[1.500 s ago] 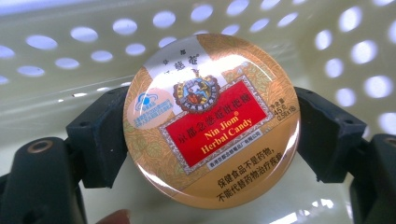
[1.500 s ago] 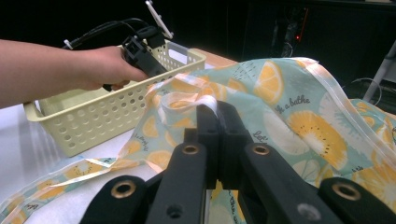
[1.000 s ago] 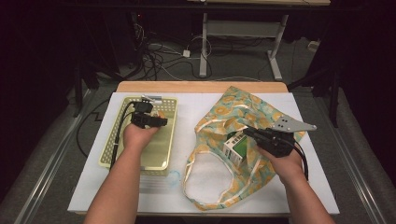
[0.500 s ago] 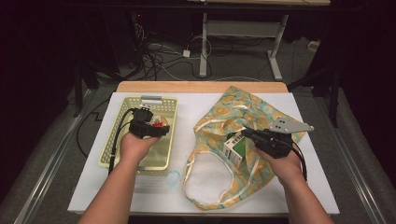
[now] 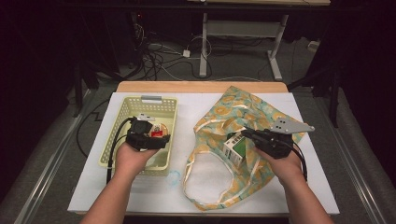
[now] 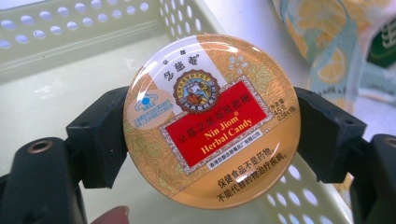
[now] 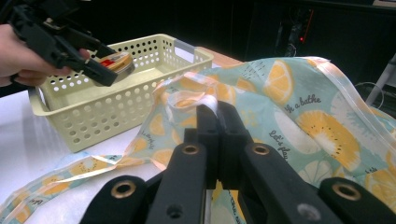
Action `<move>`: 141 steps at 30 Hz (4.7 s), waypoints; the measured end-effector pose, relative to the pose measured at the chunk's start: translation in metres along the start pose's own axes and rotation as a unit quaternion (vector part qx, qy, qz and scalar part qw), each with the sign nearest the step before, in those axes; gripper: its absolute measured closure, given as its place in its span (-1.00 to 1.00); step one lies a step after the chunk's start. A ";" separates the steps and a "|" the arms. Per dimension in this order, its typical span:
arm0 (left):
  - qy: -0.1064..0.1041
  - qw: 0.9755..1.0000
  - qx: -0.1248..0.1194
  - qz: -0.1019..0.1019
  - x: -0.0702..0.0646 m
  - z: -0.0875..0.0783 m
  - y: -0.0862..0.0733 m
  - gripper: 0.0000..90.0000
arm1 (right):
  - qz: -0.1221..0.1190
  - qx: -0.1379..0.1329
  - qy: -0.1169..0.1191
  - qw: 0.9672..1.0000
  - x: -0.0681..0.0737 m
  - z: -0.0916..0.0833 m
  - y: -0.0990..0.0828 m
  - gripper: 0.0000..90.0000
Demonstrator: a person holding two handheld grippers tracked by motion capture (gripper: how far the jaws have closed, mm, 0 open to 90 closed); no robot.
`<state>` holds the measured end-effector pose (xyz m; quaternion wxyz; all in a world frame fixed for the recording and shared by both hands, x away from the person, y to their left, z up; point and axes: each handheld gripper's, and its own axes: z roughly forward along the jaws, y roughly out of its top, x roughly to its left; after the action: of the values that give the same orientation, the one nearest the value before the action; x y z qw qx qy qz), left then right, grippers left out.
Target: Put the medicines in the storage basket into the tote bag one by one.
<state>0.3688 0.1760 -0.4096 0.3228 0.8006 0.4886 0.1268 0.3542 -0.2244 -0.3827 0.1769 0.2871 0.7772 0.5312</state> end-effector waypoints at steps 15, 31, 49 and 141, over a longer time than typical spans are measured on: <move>-0.052 0.997 -0.036 0.045 -0.046 -0.017 -0.016 -0.58 | -0.002 0.001 0.002 1.000 0.001 0.000 0.000 1.00; -0.101 0.990 -0.042 0.088 -0.090 -0.002 -0.005 -0.58 | -0.002 -0.001 0.001 1.000 0.001 0.000 0.000 1.00; -0.095 0.990 -0.006 0.103 -0.118 0.060 0.031 -0.58 | -0.003 -0.002 0.005 1.000 0.002 0.002 0.001 1.00; -0.114 0.989 -0.021 0.090 -0.126 0.011 -0.084 -0.67 | 0.000 0.015 -0.001 1.000 0.003 0.006 -0.007 1.00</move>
<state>0.2536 0.0893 -0.4579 0.3805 0.8436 0.3716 0.0740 0.3540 -0.2201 -0.3911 0.1733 0.2904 0.7848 0.5194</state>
